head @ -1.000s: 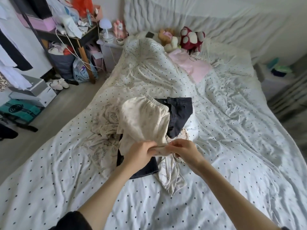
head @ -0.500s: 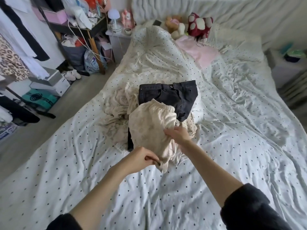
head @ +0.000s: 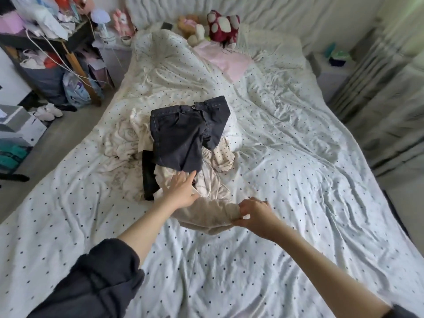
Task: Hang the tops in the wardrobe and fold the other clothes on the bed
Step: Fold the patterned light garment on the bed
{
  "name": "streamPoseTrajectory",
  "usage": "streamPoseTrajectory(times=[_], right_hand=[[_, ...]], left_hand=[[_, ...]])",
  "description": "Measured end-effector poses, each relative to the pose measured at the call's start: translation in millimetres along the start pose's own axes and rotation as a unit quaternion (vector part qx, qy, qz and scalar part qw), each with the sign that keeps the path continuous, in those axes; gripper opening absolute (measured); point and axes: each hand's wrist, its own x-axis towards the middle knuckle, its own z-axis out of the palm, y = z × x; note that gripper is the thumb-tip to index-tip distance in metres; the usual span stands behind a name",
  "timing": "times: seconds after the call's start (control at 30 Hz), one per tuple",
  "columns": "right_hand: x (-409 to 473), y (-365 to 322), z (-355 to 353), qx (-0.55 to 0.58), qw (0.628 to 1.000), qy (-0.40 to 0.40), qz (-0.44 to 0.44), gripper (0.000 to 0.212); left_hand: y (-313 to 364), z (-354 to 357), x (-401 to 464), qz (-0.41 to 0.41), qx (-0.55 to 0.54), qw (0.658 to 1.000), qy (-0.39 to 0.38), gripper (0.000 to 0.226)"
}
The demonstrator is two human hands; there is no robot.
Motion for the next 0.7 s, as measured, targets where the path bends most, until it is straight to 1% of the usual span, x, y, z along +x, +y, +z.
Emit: streamPoseTrajectory(times=[0.03,0.1,0.13,0.2,0.23,0.3,0.37,0.4,0.47,0.5,0.53,0.57,0.6,0.63,0.7], right_hand=[[-8.2,15.0,3.9,-0.022,1.000,-0.004,0.008,0.022],[-22.7,42.4,11.2,-0.033,0.999,-0.012,0.030,0.019],[-30.2,54.3,16.3,-0.029,0.998,-0.018,0.045,0.018],[-39.9,72.4,25.7,-0.029,0.997,-0.027,0.064,0.019],[-43.4,78.5,31.1,-0.030,0.997,-0.029,0.069,0.019],[-47.8,86.9,39.0,-0.031,0.996,-0.032,0.071,0.018],[-49.5,91.4,45.3,-0.026,0.997,-0.024,0.061,0.015],[-48.9,94.2,47.0,-0.024,0.998,-0.020,0.056,0.015],[-49.5,100.8,51.2,-0.008,0.998,-0.010,0.055,0.015],[-49.5,103.5,52.9,0.004,0.998,0.001,0.055,0.015],[-49.4,106.9,54.1,0.016,0.998,0.010,0.064,0.016],[-50.5,111.6,54.6,0.030,0.996,0.021,0.083,0.016],[-50.1,114.2,53.2,0.056,0.992,0.036,0.110,0.016],[-49.9,120.0,51.3,0.093,0.985,0.055,0.138,0.016],[-48.1,132.6,40.9,0.164,0.963,0.099,0.187,0.014]], left_hand=[[-1.6,15.5,-0.4,-0.007,-0.009,1.000,-0.018,0.075],[-6.1,42.9,-1.6,0.041,-0.036,0.998,-0.018,0.074],[-8.2,57.4,-2.0,0.051,-0.060,0.996,-0.036,0.076],[-9.2,80.5,-2.3,-0.005,-0.104,0.990,-0.098,0.086],[-8.5,90.1,-2.5,-0.034,-0.115,0.987,-0.110,0.089],[-3.1,105.5,-0.6,-0.061,-0.120,0.988,-0.070,0.088],[1.8,111.3,4.5,-0.065,-0.102,0.993,0.001,0.090],[3.7,110.6,11.0,-0.062,-0.098,0.993,0.025,0.094],[4.9,108.8,25.6,-0.070,-0.124,0.990,0.023,0.098],[5.0,106.1,31.8,-0.078,-0.154,0.985,0.010,0.090],[7.1,105.1,36.4,-0.077,-0.182,0.980,-0.003,0.069],[10.6,107.9,37.4,-0.069,-0.200,0.977,0.005,0.039],[16.3,107.3,33.5,-0.057,-0.205,0.977,0.031,0.014],[24.6,110.3,28.4,-0.045,-0.202,0.977,0.059,0.011],[44.3,115.3,17.8,-0.020,-0.170,0.980,0.106,0.024]])
